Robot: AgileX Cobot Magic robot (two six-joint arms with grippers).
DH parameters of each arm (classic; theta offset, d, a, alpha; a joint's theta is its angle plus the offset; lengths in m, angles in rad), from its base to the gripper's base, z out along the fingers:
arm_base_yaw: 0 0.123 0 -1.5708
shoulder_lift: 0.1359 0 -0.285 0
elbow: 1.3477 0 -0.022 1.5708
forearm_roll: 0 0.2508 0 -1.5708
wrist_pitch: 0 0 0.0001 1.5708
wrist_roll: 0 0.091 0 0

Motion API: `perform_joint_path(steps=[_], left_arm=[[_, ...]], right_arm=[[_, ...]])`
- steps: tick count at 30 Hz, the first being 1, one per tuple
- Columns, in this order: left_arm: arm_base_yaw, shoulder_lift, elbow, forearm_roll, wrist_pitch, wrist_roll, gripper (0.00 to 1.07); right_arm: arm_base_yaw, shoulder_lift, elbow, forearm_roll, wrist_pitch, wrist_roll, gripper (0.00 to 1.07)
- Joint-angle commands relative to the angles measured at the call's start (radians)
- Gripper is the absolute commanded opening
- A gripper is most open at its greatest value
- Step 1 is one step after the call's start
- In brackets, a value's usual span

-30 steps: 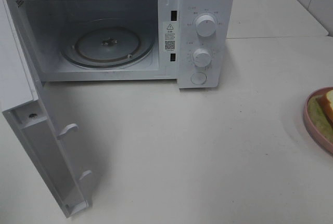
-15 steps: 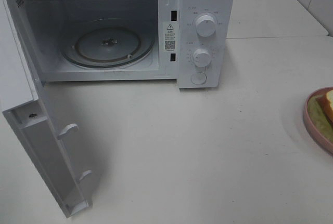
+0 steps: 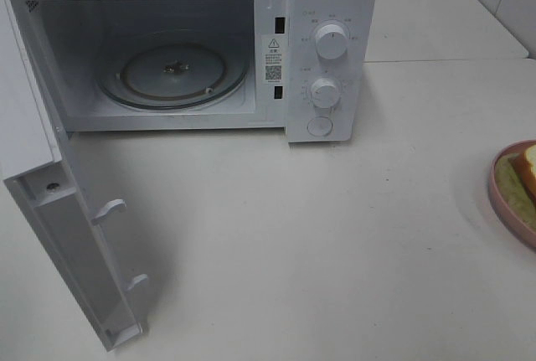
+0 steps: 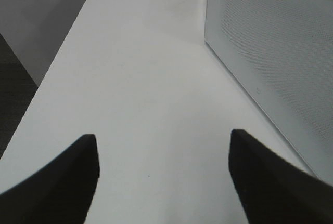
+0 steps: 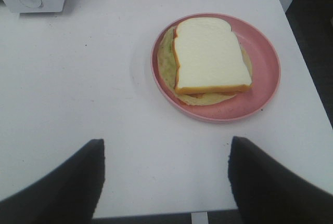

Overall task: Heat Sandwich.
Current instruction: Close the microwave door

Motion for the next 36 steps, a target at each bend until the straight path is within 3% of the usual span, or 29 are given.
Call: perform_joint_path(steps=[1, 7, 18, 36], left_arm=[[-0.007, -0.016, 0.002, 0.004, -0.014, -0.004, 0.68], [-0.007, -0.016, 0.002, 0.004, -0.014, -0.004, 0.68], [-0.007, -0.016, 0.002, 0.004, -0.014, -0.004, 0.68], [-0.007, -0.014, 0.002, 0.004, -0.014, -0.004, 0.68]], right_arm=[[-0.001, -0.070, 0.049, 0.011, -0.063, 0.004, 0.66], [-0.001, -0.137, 0.100, 0.031, -0.082, 0.005, 0.66], [-0.001, -0.234, 0.101, 0.031, -0.081, 0.005, 0.66], [0.074, -0.234, 0.101, 0.031, -0.081, 0.008, 0.66]])
